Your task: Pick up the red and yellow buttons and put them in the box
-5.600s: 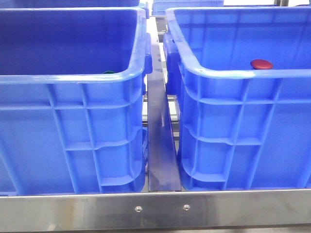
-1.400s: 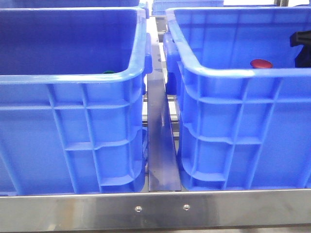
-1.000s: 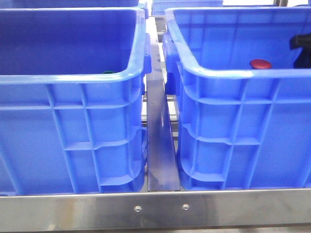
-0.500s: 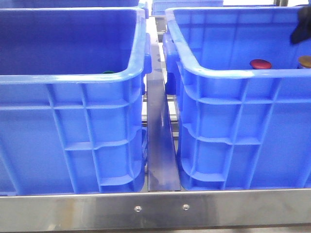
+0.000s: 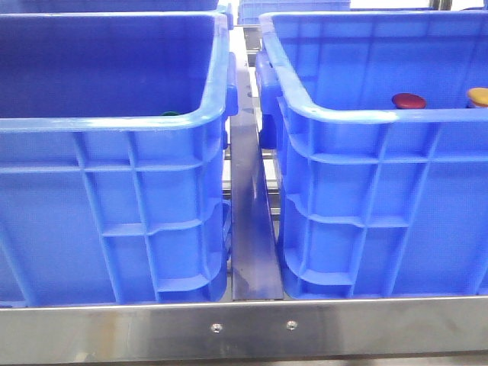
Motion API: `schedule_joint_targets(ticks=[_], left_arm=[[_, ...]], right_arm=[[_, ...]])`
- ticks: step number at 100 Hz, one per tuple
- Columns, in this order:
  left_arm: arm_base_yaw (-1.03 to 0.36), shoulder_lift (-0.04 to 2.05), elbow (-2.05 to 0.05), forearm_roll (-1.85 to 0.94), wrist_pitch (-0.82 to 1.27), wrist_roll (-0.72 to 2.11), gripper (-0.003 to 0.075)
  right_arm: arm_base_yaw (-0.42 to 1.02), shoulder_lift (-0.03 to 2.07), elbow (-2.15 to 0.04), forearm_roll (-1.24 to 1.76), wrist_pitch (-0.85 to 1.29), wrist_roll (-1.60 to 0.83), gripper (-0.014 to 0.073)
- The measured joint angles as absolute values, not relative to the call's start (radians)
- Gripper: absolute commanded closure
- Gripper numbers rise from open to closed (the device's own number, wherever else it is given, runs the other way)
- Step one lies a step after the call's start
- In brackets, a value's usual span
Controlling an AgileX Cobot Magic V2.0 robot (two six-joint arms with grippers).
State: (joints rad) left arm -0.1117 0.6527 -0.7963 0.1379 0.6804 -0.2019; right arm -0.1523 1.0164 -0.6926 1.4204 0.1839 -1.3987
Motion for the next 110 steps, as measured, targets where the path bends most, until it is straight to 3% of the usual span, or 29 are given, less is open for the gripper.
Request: schedule_joint_targets(ticks=[26, 35, 47, 71, 110], left_arm=[[-0.112, 0.653, -0.796, 0.138, 0.680, -0.202, 0.0739], [-0.112, 0.653, -0.796, 0.138, 0.680, -0.202, 0.0739], [-0.112, 0.653, -0.796, 0.138, 0.680, -0.202, 0.0739], [-0.112, 0.653, -0.796, 0.138, 0.680, -0.202, 0.0739], [-0.112, 0.653, -0.796, 0.138, 0.680, -0.202, 0.0739]], right_arm=[[-0.152, 0.749, -0.562, 1.435, 0.249, -1.397, -0.0008], [-0.152, 0.682, -0.540, 1.435, 0.284, -1.397, 0.0043], [-0.152, 0.625, -0.535, 1.435, 0.297, -1.396, 0.0222], [-0.152, 0.606, -0.535, 1.435, 0.297, -1.396, 0.0696], [-0.152, 0.606, -0.530, 1.435, 0.298, -1.396, 0.0690]])
